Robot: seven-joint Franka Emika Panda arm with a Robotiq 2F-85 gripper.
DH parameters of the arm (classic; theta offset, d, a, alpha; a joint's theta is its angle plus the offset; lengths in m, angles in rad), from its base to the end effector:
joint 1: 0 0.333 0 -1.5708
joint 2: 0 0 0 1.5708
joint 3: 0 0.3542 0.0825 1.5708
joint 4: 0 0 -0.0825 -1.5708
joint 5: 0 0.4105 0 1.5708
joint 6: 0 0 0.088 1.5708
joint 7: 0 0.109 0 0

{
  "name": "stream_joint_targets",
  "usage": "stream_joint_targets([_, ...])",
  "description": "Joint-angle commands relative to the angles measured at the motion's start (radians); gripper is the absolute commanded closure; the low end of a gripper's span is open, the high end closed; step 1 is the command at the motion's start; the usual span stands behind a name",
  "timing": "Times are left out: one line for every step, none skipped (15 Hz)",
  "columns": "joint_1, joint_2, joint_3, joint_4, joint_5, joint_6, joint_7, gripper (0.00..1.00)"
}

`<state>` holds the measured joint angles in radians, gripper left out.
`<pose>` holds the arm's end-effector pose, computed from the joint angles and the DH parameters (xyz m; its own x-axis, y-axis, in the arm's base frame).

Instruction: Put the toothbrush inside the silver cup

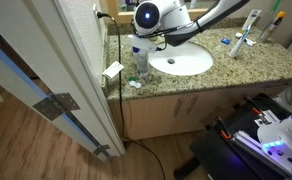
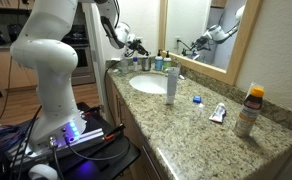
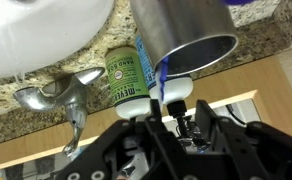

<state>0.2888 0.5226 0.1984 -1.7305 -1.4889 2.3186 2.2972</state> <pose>0.6581 0.3062 0.3195 0.3189 -0.5039 0.8027 -0.5854 -0.7708 -0.2513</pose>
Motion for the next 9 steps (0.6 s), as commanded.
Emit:
stream_joint_targets([-0.017, -0.094, 0.017, -0.036, 0.087, 0.024, -0.057, 0.29])
stream_joint_targets([-0.018, -0.122, 0.019, -0.043, 0.113, 0.025, -0.070, 0.22])
stream_joint_targets([-0.020, -0.150, 0.019, -0.048, 0.140, 0.030, -0.084, 0.16])
stream_joint_targets([-0.025, -0.188, 0.020, -0.059, 0.177, 0.034, -0.107, 0.08])
stream_joint_targets([-0.025, -0.215, 0.018, -0.061, 0.208, 0.033, -0.123, 0.02])
stream_joint_targets([-0.028, -0.252, 0.018, -0.071, 0.252, 0.028, -0.152, 0.00])
stream_joint_targets([-0.038, -0.298, 0.020, -0.091, 0.319, 0.022, -0.186, 0.00])
stream_joint_targets([-0.048, -0.342, 0.020, -0.117, 0.397, 0.010, -0.233, 0.00])
stream_joint_targets([-0.005, -0.246, -0.002, -0.028, 0.314, 0.000, -0.175, 0.00])
